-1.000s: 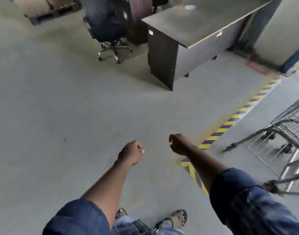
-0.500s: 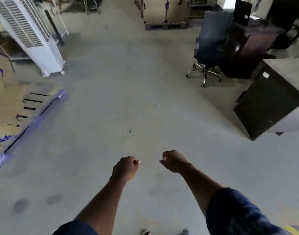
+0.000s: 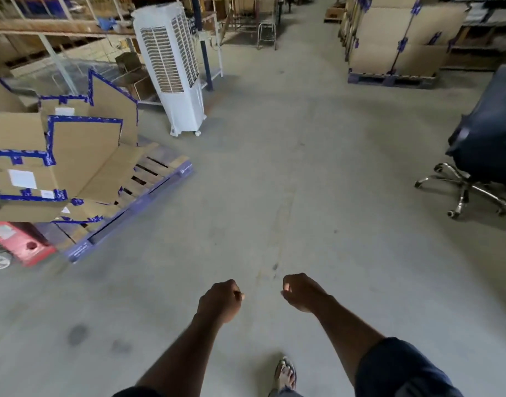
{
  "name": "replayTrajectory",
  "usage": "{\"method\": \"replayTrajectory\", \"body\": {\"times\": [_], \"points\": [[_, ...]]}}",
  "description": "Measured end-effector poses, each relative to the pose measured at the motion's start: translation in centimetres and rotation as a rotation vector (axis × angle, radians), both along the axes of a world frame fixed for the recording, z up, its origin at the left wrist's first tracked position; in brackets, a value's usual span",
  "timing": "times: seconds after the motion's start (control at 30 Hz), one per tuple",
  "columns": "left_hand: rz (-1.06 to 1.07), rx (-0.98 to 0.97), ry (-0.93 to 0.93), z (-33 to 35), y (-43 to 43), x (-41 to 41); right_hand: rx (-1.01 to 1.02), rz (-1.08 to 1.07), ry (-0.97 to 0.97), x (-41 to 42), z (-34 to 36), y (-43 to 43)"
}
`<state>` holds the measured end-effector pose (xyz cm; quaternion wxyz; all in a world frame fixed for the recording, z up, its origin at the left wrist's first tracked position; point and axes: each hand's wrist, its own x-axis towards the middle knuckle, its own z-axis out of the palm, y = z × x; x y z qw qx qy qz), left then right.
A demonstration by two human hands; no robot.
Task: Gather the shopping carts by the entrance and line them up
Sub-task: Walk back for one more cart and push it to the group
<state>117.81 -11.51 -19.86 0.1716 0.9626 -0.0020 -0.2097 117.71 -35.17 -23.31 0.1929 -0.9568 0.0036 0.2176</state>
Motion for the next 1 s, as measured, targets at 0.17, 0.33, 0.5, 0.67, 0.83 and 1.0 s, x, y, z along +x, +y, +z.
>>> {"method": "replayTrajectory", "body": {"times": [0.17,0.33,0.5,0.67,0.83,1.0], "points": [[0.077,-0.008,-0.037,1.0,-2.6,10.2,-0.012,0.093,-0.055,11.9,1.3,-2.7],[0.093,0.007,-0.017,1.9,-5.5,18.4,-0.008,0.099,-0.07,21.0,3.1,-5.3],[0.061,0.001,0.002,0.4,-9.0,27.8,0.002,0.067,-0.067,29.9,2.7,-8.8],[-0.008,-0.037,0.049,-2.2,-14.2,38.9,0.008,0.023,-0.039,39.9,0.4,-13.1],[-0.104,-0.049,0.069,-2.8,-19.0,51.4,0.014,-0.057,-0.014,50.5,0.3,-17.6],[-0.192,-0.057,0.035,-1.6,-23.9,64.0,0.033,-0.142,-0.052,59.7,2.2,-21.9]]}}
